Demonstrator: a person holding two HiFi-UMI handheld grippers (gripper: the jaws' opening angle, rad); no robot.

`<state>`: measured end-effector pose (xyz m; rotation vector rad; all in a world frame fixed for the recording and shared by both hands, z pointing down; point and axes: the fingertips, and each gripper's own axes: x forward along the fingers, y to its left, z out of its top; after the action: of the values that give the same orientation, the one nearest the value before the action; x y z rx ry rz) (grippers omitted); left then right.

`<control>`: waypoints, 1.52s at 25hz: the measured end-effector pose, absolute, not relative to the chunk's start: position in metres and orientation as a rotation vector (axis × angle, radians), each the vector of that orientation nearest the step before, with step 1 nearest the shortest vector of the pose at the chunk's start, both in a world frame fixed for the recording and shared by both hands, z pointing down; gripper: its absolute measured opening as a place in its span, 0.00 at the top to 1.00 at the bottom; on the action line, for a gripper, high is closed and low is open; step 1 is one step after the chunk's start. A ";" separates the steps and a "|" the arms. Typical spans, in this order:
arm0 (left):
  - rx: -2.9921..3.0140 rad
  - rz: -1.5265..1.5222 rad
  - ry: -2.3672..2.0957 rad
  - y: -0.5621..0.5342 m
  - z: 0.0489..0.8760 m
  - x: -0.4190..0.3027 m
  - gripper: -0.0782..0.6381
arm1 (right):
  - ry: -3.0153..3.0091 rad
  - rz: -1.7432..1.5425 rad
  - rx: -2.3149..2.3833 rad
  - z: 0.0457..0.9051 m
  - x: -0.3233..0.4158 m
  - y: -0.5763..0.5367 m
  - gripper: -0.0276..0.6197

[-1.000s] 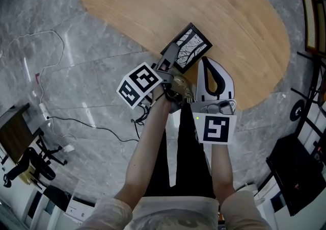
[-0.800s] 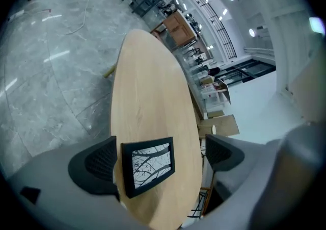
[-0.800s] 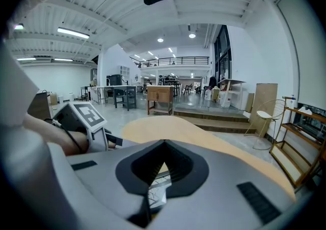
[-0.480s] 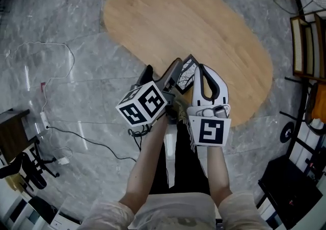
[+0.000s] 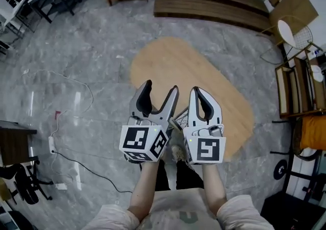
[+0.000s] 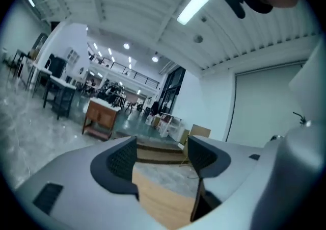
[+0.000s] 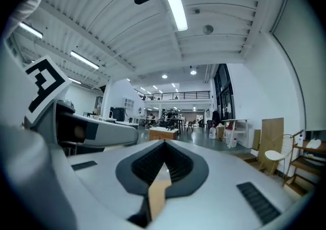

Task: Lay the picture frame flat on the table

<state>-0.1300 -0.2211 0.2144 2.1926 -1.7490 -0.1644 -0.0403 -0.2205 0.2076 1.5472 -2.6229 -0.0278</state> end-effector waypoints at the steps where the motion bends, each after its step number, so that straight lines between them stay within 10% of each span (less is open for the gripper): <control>1: 2.229 -0.170 -1.796 -0.213 0.191 -0.133 0.45 | -2.661 -0.027 1.538 0.189 -0.044 -0.214 0.95; 6: 2.340 -0.123 -2.010 -0.160 0.107 -0.136 0.87 | -2.778 -0.057 1.455 0.123 -0.053 -0.169 0.95; 38: 2.180 0.148 -2.196 -0.034 0.143 -0.195 0.88 | -2.874 0.189 0.953 0.161 -0.135 -0.054 0.95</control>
<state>-0.1949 -0.0343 0.1432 2.1801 -2.1959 0.1476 -0.1348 -0.0543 0.1614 0.9533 -2.8737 0.1890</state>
